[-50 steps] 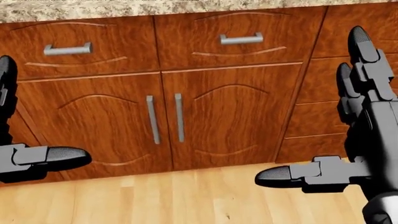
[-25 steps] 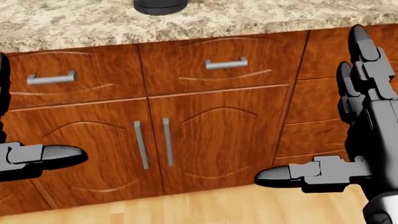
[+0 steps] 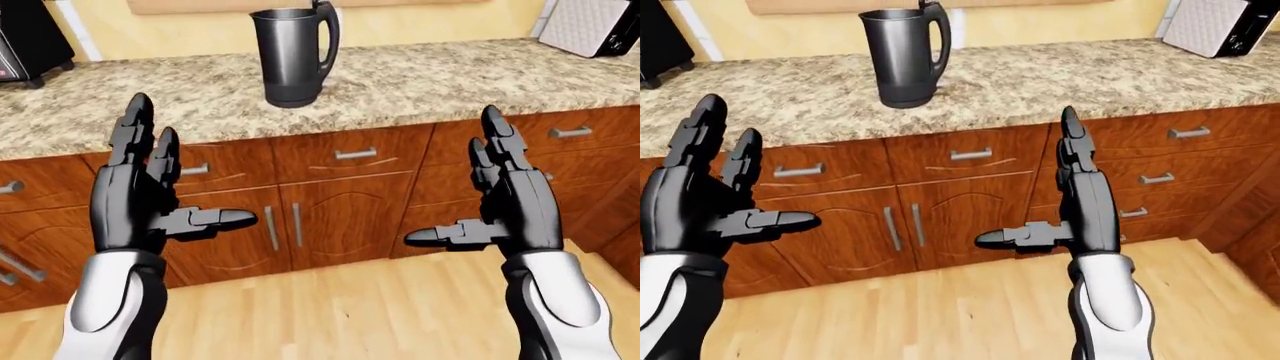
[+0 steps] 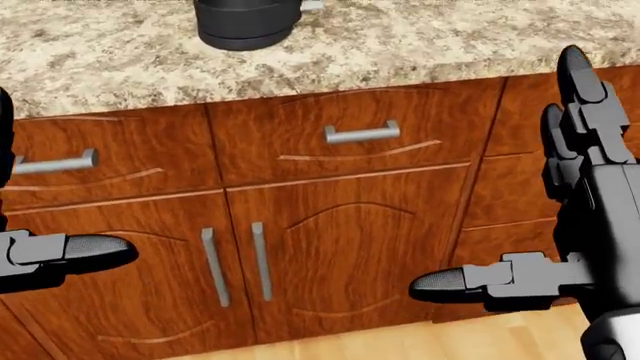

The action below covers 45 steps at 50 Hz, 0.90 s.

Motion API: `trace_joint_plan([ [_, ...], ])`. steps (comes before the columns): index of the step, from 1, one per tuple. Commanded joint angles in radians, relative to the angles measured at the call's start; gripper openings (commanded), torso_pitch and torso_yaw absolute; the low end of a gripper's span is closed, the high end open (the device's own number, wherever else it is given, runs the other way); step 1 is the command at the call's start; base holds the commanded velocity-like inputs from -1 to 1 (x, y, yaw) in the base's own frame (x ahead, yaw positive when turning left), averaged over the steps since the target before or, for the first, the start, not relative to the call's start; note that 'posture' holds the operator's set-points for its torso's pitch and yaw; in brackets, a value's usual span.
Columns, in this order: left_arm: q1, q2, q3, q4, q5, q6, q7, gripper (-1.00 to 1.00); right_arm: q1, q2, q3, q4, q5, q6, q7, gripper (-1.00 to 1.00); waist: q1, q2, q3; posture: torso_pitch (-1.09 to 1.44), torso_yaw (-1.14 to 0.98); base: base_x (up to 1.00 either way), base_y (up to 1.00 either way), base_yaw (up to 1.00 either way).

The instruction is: Close the lid of the electric kettle.

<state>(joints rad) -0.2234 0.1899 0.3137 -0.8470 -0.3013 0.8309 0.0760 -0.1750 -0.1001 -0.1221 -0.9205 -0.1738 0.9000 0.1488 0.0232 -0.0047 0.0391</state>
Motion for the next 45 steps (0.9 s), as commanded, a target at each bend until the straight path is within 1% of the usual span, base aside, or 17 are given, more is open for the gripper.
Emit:
trace_joint_plan([
  [1,-0.016,0.004,-0.004,-0.019,-0.004,-0.025,-0.003,1.00,-0.012,-0.006,-0.009,-0.011,-0.004,-0.027,-0.003,1.00,-0.002,-0.005,-0.009,0.00,0.00,0.27,0.00,0.00],
  [3,-0.018,0.005,-0.002,-0.019,-0.005,-0.024,-0.002,1.00,-0.018,-0.008,-0.004,-0.019,-0.009,-0.010,-0.003,1.00,-0.004,-0.068,-0.029,0.00,0.00,0.26,0.00,0.00],
  [4,-0.020,0.006,-0.001,-0.022,-0.007,-0.019,-0.001,1.00,-0.014,-0.006,-0.005,-0.010,-0.008,-0.024,-0.003,1.00,-0.017,-0.028,-0.019,0.00,0.00,0.27,0.00,0.00],
  [6,-0.019,0.007,-0.001,-0.021,-0.008,-0.021,-0.001,1.00,-0.012,-0.006,-0.005,-0.008,-0.009,-0.027,-0.003,1.00,-0.019,-0.044,-0.010,0.00,0.00,0.26,0.00,0.00],
  [12,-0.020,0.007,-0.001,-0.022,-0.010,-0.020,0.001,1.00,-0.014,-0.007,-0.006,-0.016,-0.014,-0.017,0.000,1.00,-0.029,0.007,0.001,0.00,0.00,0.26,0.00,0.00],
  [14,-0.023,0.007,0.001,-0.025,-0.012,-0.015,0.002,1.00,-0.013,-0.006,-0.007,-0.015,-0.014,-0.018,0.001,1.00,-0.034,0.038,0.000,0.00,0.00,0.26,0.00,0.00],
  [16,-0.016,0.007,-0.001,-0.017,-0.007,-0.027,0.000,1.00,-0.017,-0.007,-0.004,-0.025,-0.017,-0.005,0.002,1.00,-0.038,0.097,-0.023,0.00,0.00,0.26,0.00,0.00],
  [25,-0.009,0.004,-0.005,-0.011,-0.001,-0.039,-0.005,1.00,-0.009,-0.003,-0.003,-0.021,-0.018,-0.015,0.002,1.00,-0.008,0.034,-0.009,0.00,0.00,0.26,0.00,0.00],
  [29,-0.011,0.005,-0.005,-0.008,0.002,-0.041,-0.006,1.00,-0.008,-0.002,-0.002,-0.019,-0.018,-0.017,0.002,1.00,-0.002,-0.045,-0.023,0.00,0.00,0.27,0.00,0.00],
  [30,-0.010,0.003,-0.007,-0.005,0.004,-0.046,-0.007,1.00,-0.004,-0.001,-0.002,-0.013,-0.018,-0.026,0.002,1.00,0.000,-0.050,-0.032,0.00,0.00,0.27,0.00,0.00],
  [31,-0.008,0.003,-0.009,-0.002,0.007,-0.050,-0.009,1.00,-0.005,-0.001,-0.002,-0.010,-0.017,-0.029,0.002,1.00,-0.014,-0.034,-0.016,0.00,0.00,0.26,0.00,0.00],
  [32,-0.011,0.002,-0.007,-0.005,0.005,-0.045,-0.008,1.00,-0.005,-0.001,-0.002,-0.012,-0.018,-0.026,0.002,1.00,-0.011,-0.047,-0.009,0.00,0.00,0.26,0.00,0.00],
  [39,-0.006,0.000,-0.012,0.007,0.015,-0.063,-0.014,1.00,-0.003,-0.001,-0.003,-0.008,-0.018,-0.032,0.003,1.00,-0.030,0.013,0.000,0.00,0.00,0.26,0.00,0.00],
  [41,-0.016,0.002,-0.003,-0.006,0.006,-0.041,-0.010,1.00,-0.006,-0.002,-0.002,-0.011,-0.020,-0.026,0.002,1.00,-0.036,0.049,-0.005,0.00,0.00,0.26,0.00,0.00],
  [43,-0.009,0.002,-0.005,0.000,0.010,-0.051,-0.012,1.00,-0.012,-0.003,0.000,-0.018,-0.022,-0.013,0.003,1.00,-0.034,0.118,-0.032,0.00,0.00,0.27,0.00,0.00],
  [44,-0.017,0.004,0.001,-0.018,0.000,-0.028,-0.007,1.00,-0.011,-0.002,0.000,-0.017,-0.022,-0.015,0.003,1.00,-0.022,0.067,-0.011,0.00,0.00,0.26,0.00,0.00],
  [45,-0.017,0.005,0.001,-0.019,0.000,-0.027,-0.006,1.00,-0.011,-0.002,-0.002,-0.013,-0.021,-0.019,0.003,1.00,-0.029,0.090,-0.010,0.00,0.00,0.26,0.00,0.00],
])
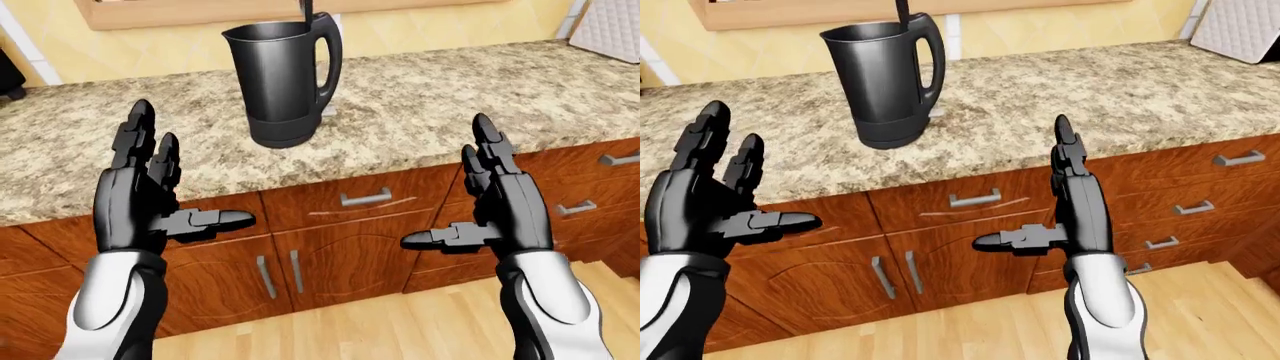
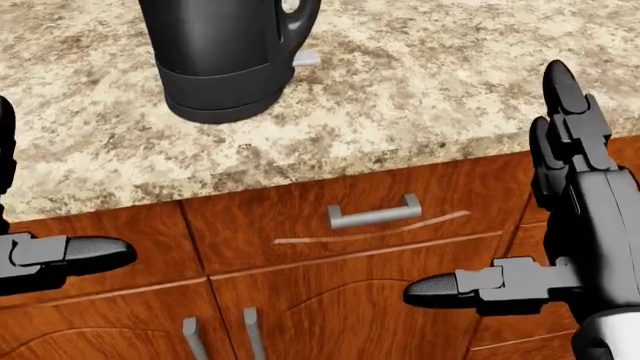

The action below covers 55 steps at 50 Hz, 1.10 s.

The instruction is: Close the lid of the electric kettle.

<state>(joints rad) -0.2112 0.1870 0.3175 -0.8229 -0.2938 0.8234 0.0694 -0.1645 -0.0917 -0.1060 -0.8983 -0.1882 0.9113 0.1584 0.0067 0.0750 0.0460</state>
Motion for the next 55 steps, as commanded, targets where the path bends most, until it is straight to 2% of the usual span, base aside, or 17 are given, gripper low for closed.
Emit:
trace_joint_plan([
  [1,-0.027,0.008,-0.003,-0.043,-0.007,-0.021,0.000,1.00,-0.021,-0.011,-0.018,-0.034,-0.006,-0.032,-0.007,1.00,-0.002,0.005,-0.020,0.00,0.00,0.27,0.00,0.00],
  [4,-0.024,0.008,-0.004,-0.040,-0.006,-0.024,0.000,1.00,-0.023,-0.011,-0.017,-0.039,-0.007,-0.026,-0.006,1.00,0.004,-0.016,-0.027,0.00,0.00,0.26,0.00,0.00],
  [8,-0.032,0.011,0.003,-0.051,-0.015,-0.007,0.004,1.00,-0.023,-0.008,-0.017,-0.039,-0.005,-0.026,-0.008,1.00,0.013,-0.063,-0.017,0.00,0.00,0.26,0.00,0.00],
  [10,-0.030,0.011,0.001,-0.044,-0.012,-0.016,0.003,1.00,-0.022,-0.003,-0.021,-0.034,0.005,-0.043,-0.010,1.00,0.016,-0.104,-0.024,0.00,0.00,0.26,0.00,0.00],
  [11,-0.034,0.012,0.003,-0.048,-0.015,-0.010,0.005,1.00,-0.025,-0.005,-0.021,-0.044,0.005,-0.036,-0.011,1.00,0.018,-0.138,-0.021,0.00,0.00,0.00,0.00,0.00],
  [12,-0.029,0.011,0.000,-0.040,-0.011,-0.020,0.003,1.00,-0.020,-0.002,-0.024,-0.037,0.013,-0.050,-0.011,1.00,0.021,-0.108,-0.034,0.00,0.00,0.00,0.00,0.00],
  [15,-0.027,0.010,-0.004,-0.035,-0.008,-0.027,0.002,1.00,-0.014,-0.004,-0.027,-0.025,0.020,-0.069,-0.016,1.00,0.013,-0.110,-0.025,0.00,0.00,0.00,0.00,0.00],
  [17,-0.029,0.010,-0.004,-0.033,-0.008,-0.028,0.002,1.00,-0.016,-0.005,-0.026,-0.029,0.022,-0.065,-0.018,1.00,0.008,-0.102,-0.016,0.00,0.00,0.00,0.00,0.00],
  [19,-0.027,0.009,-0.006,-0.027,-0.004,-0.034,0.000,1.00,-0.018,-0.006,-0.023,-0.034,0.024,-0.060,-0.019,1.00,0.003,-0.081,-0.013,0.00,0.00,0.00,0.00,0.00],
  [21,-0.028,0.009,-0.007,-0.027,-0.004,-0.035,0.001,1.00,-0.015,-0.007,-0.022,-0.033,0.023,-0.060,-0.021,1.00,-0.004,-0.046,-0.018,0.00,0.00,0.00,0.00,0.00],
  [22,-0.027,0.009,-0.009,-0.025,-0.002,-0.037,0.000,1.00,-0.016,-0.008,-0.021,-0.037,0.021,-0.054,-0.022,1.00,-0.006,-0.061,-0.018,0.00,0.00,0.00,0.00,0.00],
  [23,-0.029,0.008,-0.009,-0.027,-0.003,-0.034,0.000,1.00,-0.012,-0.005,-0.023,-0.035,0.023,-0.058,-0.022,1.00,-0.008,-0.065,-0.024,0.00,0.00,0.00,0.00,0.00],
  [25,-0.029,0.009,-0.007,-0.026,-0.003,-0.034,-0.001,1.00,-0.009,0.008,-0.033,-0.035,0.048,-0.068,-0.023,1.00,-0.009,-0.069,-0.041,0.00,0.00,0.00,0.00,0.00],
  [27,-0.026,0.008,-0.009,-0.019,0.000,-0.043,-0.003,1.00,-0.008,0.020,-0.042,-0.050,0.103,-0.066,-0.009,1.00,-0.009,-0.073,-0.044,0.00,0.00,0.00,0.00,0.00],
  [30,-0.029,0.010,-0.005,-0.023,-0.004,-0.036,-0.001,1.00,-0.005,-0.001,-0.037,-0.044,0.096,-0.065,-0.032,1.00,-0.008,-0.077,-0.047,0.00,0.00,0.00,0.00,0.00],
  [41,-0.035,0.016,0.004,-0.033,-0.017,-0.024,0.004,1.00,0.004,0.007,-0.045,-0.046,0.110,-0.101,-0.035,1.00,-0.005,-0.077,-0.039,0.00,0.00,0.00,0.00,0.00],
  [55,-0.034,0.018,0.004,-0.031,-0.019,-0.027,0.005,1.00,-0.006,-0.010,-0.047,-0.061,0.109,-0.077,-0.051,1.00,-0.006,-0.075,-0.030,0.00,0.00,0.00,0.00,0.00],
])
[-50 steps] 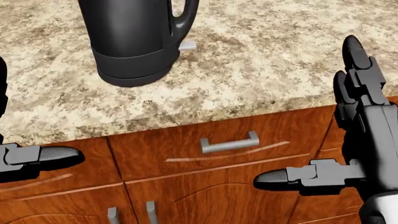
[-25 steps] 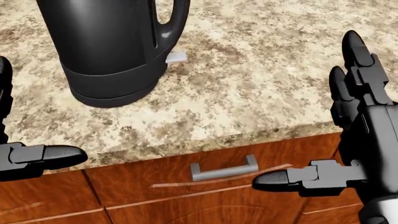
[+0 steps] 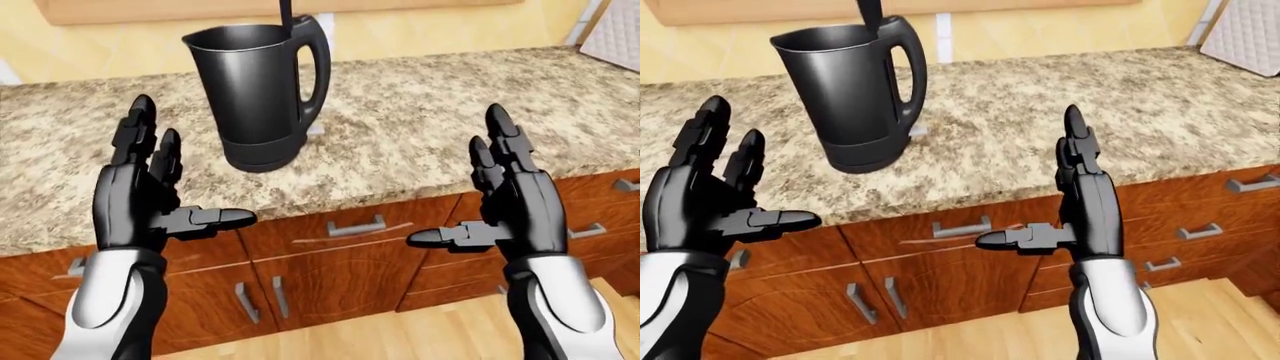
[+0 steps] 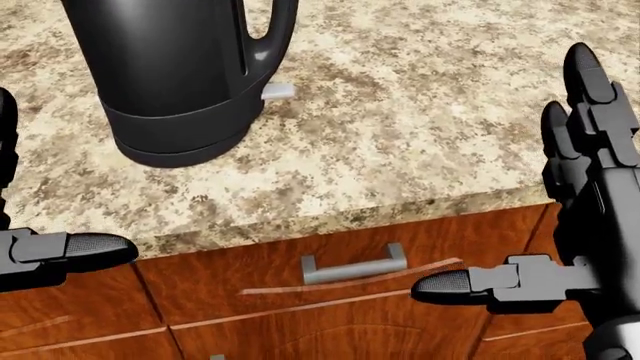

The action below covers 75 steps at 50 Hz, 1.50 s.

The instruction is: Close the lid of the electric kettle.

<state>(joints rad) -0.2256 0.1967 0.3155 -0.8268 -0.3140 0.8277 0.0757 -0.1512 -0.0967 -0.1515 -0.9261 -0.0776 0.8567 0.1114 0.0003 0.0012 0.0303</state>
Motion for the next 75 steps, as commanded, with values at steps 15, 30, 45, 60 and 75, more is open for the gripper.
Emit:
trace_joint_plan([
  [15,-0.009,0.001,-0.001,-0.013,0.015,-0.055,-0.011,1.00,-0.004,-0.001,0.016,-0.016,-0.044,-0.041,0.014,1.00,0.015,0.056,-0.012,0.00,0.00,0.00,0.00,0.31],
  [30,-0.009,0.001,0.001,-0.032,0.011,-0.035,-0.007,1.00,-0.011,0.004,0.017,-0.008,-0.060,-0.040,0.010,1.00,0.012,-0.032,0.010,0.00,0.00,0.00,0.00,0.27],
  [45,-0.019,0.007,0.010,-0.038,0.000,-0.021,-0.002,1.00,-0.012,0.002,0.020,0.000,-0.061,-0.045,0.010,1.00,-0.001,0.006,-0.022,0.00,0.00,0.00,0.00,0.00],
  [60,-0.010,0.005,0.006,-0.026,0.005,-0.041,-0.007,1.00,-0.014,-0.005,0.037,-0.001,-0.099,-0.031,0.014,1.00,0.002,0.003,-0.024,0.00,0.00,0.00,0.00,0.00],
  [75,-0.014,0.005,0.008,-0.024,0.005,-0.040,-0.008,1.00,-0.019,0.001,0.039,0.012,-0.133,-0.021,0.031,1.00,0.000,0.011,-0.004,0.00,0.00,0.05,0.01,0.00],
])
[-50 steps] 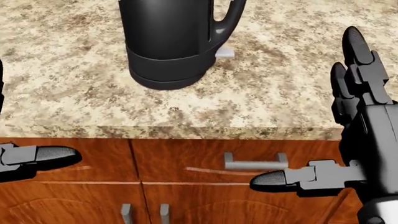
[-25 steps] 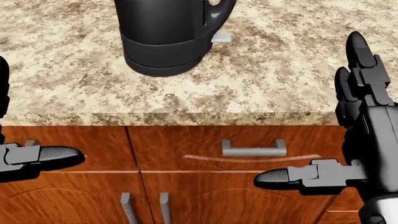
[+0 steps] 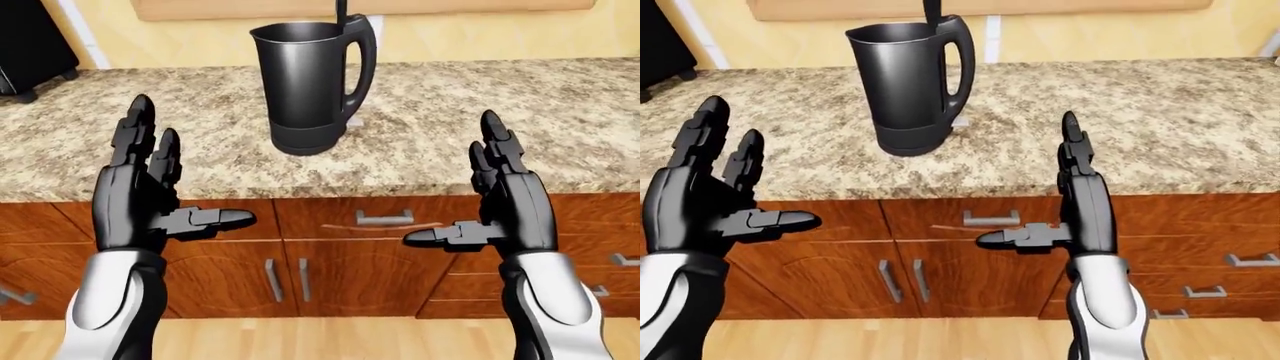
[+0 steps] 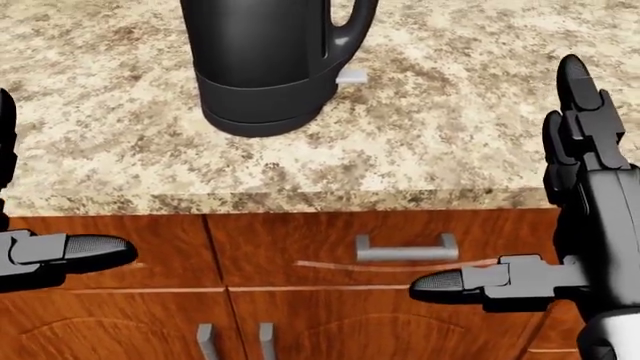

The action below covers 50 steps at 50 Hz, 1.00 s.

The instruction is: Close the lid of the electric kettle.

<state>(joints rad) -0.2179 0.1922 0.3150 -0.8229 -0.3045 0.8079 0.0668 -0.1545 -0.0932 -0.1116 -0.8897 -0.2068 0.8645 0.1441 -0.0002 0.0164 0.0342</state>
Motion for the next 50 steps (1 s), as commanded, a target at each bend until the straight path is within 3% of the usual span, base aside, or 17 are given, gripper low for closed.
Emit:
trace_joint_plan([
  [1,-0.021,0.010,0.008,-0.028,-0.004,-0.020,0.001,1.00,-0.015,-0.002,-0.002,-0.021,-0.003,-0.034,-0.001,1.00,0.000,-0.001,-0.009,0.00,0.00,0.12,0.02,0.00],
  [6,-0.019,0.010,0.008,-0.029,-0.004,-0.021,0.002,1.00,-0.015,-0.001,-0.002,-0.018,-0.006,-0.035,0.000,1.00,0.001,0.032,-0.004,0.00,0.00,0.11,0.01,0.00],
  [12,-0.020,0.012,0.009,-0.028,-0.007,-0.021,0.003,1.00,-0.019,0.000,0.003,-0.025,-0.012,-0.026,0.001,1.00,0.004,0.024,-0.011,0.00,0.00,0.11,0.01,0.00],
  [15,-0.022,0.014,0.011,-0.028,-0.010,-0.019,0.004,1.00,-0.018,0.000,0.000,-0.018,-0.011,-0.034,0.002,1.00,0.004,-0.002,-0.011,0.00,0.00,0.10,0.02,0.00],
  [18,-0.027,0.016,0.015,-0.033,-0.016,-0.010,0.007,1.00,-0.018,0.000,0.001,-0.020,-0.012,-0.031,0.002,1.00,0.006,-0.064,-0.016,0.00,0.00,0.11,0.01,0.00],
  [19,-0.022,0.015,0.012,-0.026,-0.011,-0.020,0.004,1.00,-0.018,0.001,0.001,-0.021,-0.012,-0.031,0.002,1.00,0.001,-0.043,-0.013,0.00,0.00,0.11,0.02,0.00],
  [22,-0.023,0.017,0.013,-0.024,-0.012,-0.022,0.005,1.00,-0.018,0.000,-0.001,-0.022,-0.011,-0.030,0.002,1.00,-0.002,-0.050,-0.011,0.00,0.00,0.11,0.01,0.00],
  [27,-0.025,0.017,0.014,-0.024,-0.012,-0.021,0.004,1.00,-0.012,0.001,0.000,-0.016,-0.011,-0.040,0.001,1.00,0.001,-0.011,0.002,0.00,0.00,0.11,0.02,0.00],
  [29,-0.018,0.015,0.009,-0.014,-0.003,-0.037,-0.001,1.00,-0.013,-0.001,0.002,-0.018,-0.015,-0.037,0.002,1.00,-0.003,0.019,0.002,0.00,0.00,0.11,0.01,0.00],
  [31,-0.021,0.015,0.011,-0.022,-0.006,-0.028,0.001,1.00,-0.009,-0.001,0.002,-0.015,-0.017,-0.042,0.003,1.00,-0.006,0.081,-0.019,0.00,0.00,0.11,0.02,0.00],
  [32,-0.015,0.013,0.008,-0.018,-0.002,-0.036,-0.002,1.00,-0.009,0.001,0.001,-0.013,-0.016,-0.044,0.003,1.00,0.004,0.053,-0.015,0.00,0.00,0.11,0.03,0.00],
  [34,-0.019,0.014,0.011,-0.021,-0.005,-0.031,-0.002,1.00,-0.011,0.001,0.002,-0.015,-0.019,-0.041,0.004,1.00,0.003,0.059,-0.008,0.00,0.00,0.10,0.03,0.00],
  [40,-0.013,0.010,0.009,-0.018,0.002,-0.039,-0.007,1.00,-0.008,0.005,0.002,-0.020,-0.018,-0.038,0.002,1.00,0.007,0.000,-0.005,0.00,0.00,0.11,0.03,0.00],
  [43,-0.012,0.009,0.009,-0.020,0.004,-0.038,-0.007,1.00,-0.007,0.005,0.004,-0.020,-0.020,-0.039,0.003,1.00,0.010,-0.069,-0.020,0.00,0.00,0.11,0.03,0.00],
  [45,-0.010,0.009,0.008,-0.016,0.006,-0.043,-0.009,1.00,-0.009,0.004,0.005,-0.020,-0.021,-0.036,0.003,1.00,0.000,-0.051,-0.014,0.00,0.00,0.11,0.02,0.00],
  [46,-0.011,0.009,0.009,-0.017,0.005,-0.041,-0.009,1.00,-0.009,0.003,0.006,-0.021,-0.023,-0.035,0.004,1.00,0.005,-0.058,-0.011,0.00,0.00,0.10,0.03,0.00],
  [50,-0.015,0.011,0.011,-0.018,0.002,-0.039,-0.007,1.00,-0.005,-0.004,0.021,-0.013,-0.050,-0.039,0.013,1.00,0.002,-0.038,-0.009,0.00,0.00,0.11,0.08,0.00],
])
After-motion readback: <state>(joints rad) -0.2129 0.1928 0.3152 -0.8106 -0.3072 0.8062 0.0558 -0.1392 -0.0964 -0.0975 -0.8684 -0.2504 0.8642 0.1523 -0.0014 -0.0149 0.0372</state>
